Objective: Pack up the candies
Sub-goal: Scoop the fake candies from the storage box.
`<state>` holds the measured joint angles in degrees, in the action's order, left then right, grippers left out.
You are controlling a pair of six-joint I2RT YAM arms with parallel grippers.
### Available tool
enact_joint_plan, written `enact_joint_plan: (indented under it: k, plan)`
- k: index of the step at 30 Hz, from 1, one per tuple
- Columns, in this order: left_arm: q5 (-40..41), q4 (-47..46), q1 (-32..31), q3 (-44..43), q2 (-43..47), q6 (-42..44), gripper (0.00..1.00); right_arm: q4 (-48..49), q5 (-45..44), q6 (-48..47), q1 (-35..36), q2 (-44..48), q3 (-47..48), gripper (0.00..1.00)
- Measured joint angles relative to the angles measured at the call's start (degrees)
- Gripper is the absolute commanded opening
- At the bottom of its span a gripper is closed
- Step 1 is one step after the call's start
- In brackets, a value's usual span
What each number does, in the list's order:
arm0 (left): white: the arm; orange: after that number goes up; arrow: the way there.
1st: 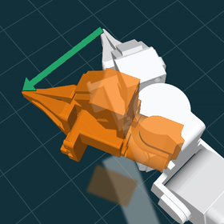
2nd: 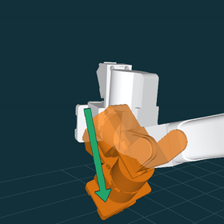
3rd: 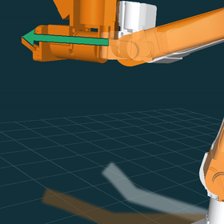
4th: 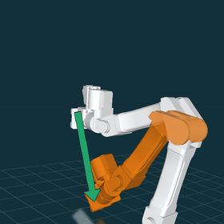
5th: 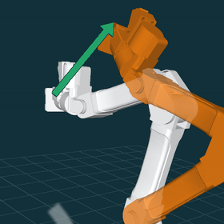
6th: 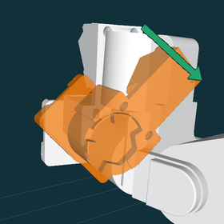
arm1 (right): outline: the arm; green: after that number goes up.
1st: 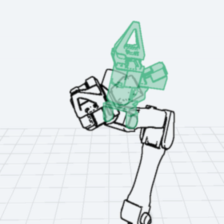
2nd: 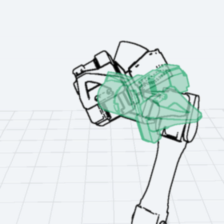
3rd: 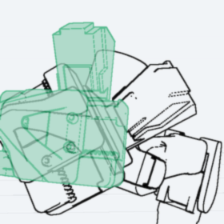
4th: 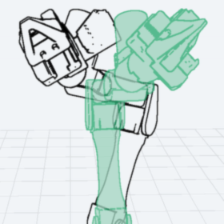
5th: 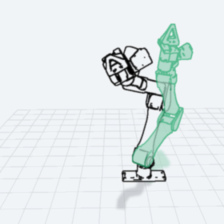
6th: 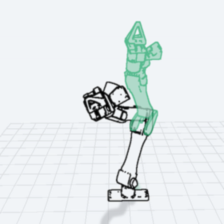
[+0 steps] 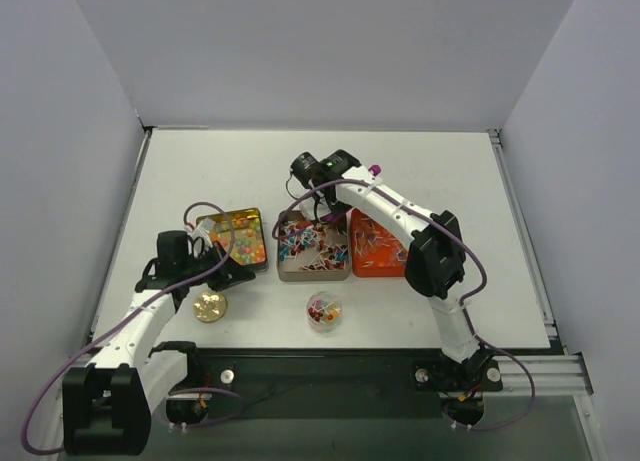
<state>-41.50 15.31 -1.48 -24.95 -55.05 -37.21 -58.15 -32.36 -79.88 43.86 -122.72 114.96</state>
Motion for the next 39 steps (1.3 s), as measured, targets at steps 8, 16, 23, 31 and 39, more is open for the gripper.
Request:
enact_joint_plan:
  k: [8, 16, 23, 31, 39]
  plan:
    - [1.01, -0.81, -0.98, 0.83, -0.33, -1.62, 0.00, 3.52, -6.75, -6.82, 3.43, -1.05, -1.11, 0.00]
    - [1.18, -3.21, -6.45, 1.73, -1.79, -2.64, 0.00, 4.74, -12.85, -6.10, 5.90, -6.01, -2.60, 0.00]
    - [1.20, -4.90, -7.96, 2.12, -3.19, -2.67, 0.00, 4.74, -13.05, -2.95, 6.03, -6.54, -2.54, 0.00]
    - [1.11, -8.00, -8.50, 3.50, -8.87, -3.04, 0.00, 5.25, -8.31, -0.26, 7.13, -6.56, -1.86, 0.00]
    - [1.18, -15.21, -10.03, 4.04, -16.35, -3.74, 0.00, 7.98, -3.91, 0.11, 8.44, -6.56, -3.58, 0.00]
